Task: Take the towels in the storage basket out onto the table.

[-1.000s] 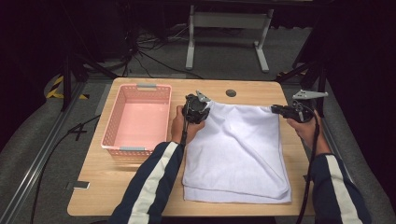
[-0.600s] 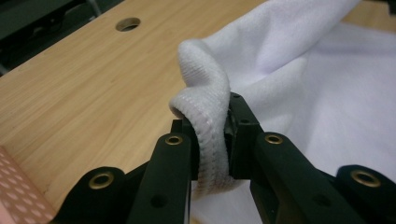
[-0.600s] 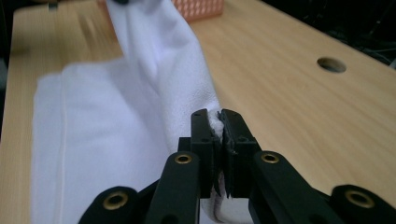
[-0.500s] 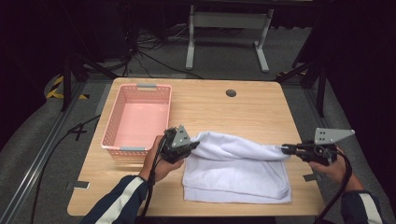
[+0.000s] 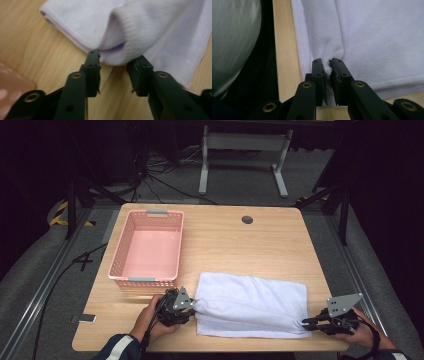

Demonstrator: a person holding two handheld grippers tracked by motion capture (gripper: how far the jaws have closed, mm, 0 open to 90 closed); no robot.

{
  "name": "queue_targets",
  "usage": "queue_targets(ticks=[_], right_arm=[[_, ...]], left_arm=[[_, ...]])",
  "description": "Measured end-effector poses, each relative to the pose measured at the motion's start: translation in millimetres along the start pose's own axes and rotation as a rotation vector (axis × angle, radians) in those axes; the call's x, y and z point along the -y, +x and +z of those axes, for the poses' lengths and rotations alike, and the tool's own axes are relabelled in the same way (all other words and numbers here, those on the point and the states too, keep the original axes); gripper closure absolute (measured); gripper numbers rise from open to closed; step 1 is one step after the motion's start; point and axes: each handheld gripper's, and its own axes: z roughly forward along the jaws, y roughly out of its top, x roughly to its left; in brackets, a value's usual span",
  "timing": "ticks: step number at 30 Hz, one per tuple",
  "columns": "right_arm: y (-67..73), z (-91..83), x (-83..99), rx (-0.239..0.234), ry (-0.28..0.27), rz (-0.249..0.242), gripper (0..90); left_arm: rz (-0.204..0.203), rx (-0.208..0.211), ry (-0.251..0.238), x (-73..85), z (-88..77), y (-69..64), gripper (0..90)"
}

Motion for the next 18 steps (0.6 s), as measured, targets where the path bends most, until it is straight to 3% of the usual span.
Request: queue_targets(ticks=[3, 4, 6, 7, 10, 11, 13, 15, 16, 17, 18], right_arm=[[2.6, 0.0, 0.8, 0.013, 0.003, 0.005, 78.3], [3.6, 0.1, 0.9, 0.009, 0.003, 0.006, 77.3], [5.3, 1.4, 0.6, 0.013, 0.015, 0.011, 77.2], [7.4, 2.2, 0.2, 0.012, 0.029, -0.010, 76.8], [10.1, -0.7, 0.2, 0.001, 0.045, -0.015, 75.5], [11.2, -2.5, 0.9, 0.009, 0.056, -0.017, 73.6], [12.2, -6.3, 2.2, 0.018, 0.043, -0.009, 68.6], [13.4, -11.6, 2.2, 0.045, 0.024, -0.006, 62.5], [13.8, -15.3, 0.8, 0.066, -0.001, 0.004, 60.6], [14.3, -19.2, -2.0, 0.089, -0.029, 0.007, 55.4], [13.9, -22.4, -6.4, 0.133, -0.056, 0.013, 53.3]], left_arm=[[-0.020, 0.019, -0.043, -4.2, -2.4, -2.9, 42.0], [-0.003, 0.040, -0.057, -7.9, -1.6, -6.8, 34.2], [0.055, 0.047, -0.061, -12.5, 1.2, -15.7, 32.6], [0.073, 0.067, -0.054, -14.4, 3.1, -19.5, 31.3], [0.130, 0.093, -0.001, -13.5, 9.3, -25.4, 38.2], [0.127, 0.131, 0.012, -11.5, 9.2, -25.7, 51.8], [0.157, 0.122, 0.044, -8.1, 7.4, -29.0, 55.3], [0.146, 0.166, 0.038, -2.6, 2.8, -32.5, 66.5], [0.149, 0.138, 0.047, -0.7, 0.5, -33.8, 64.2], [0.117, 0.103, 0.042, 0.7, -2.4, -33.9, 56.7], [0.048, 0.081, 0.010, 2.3, -5.9, -32.1, 44.1]])
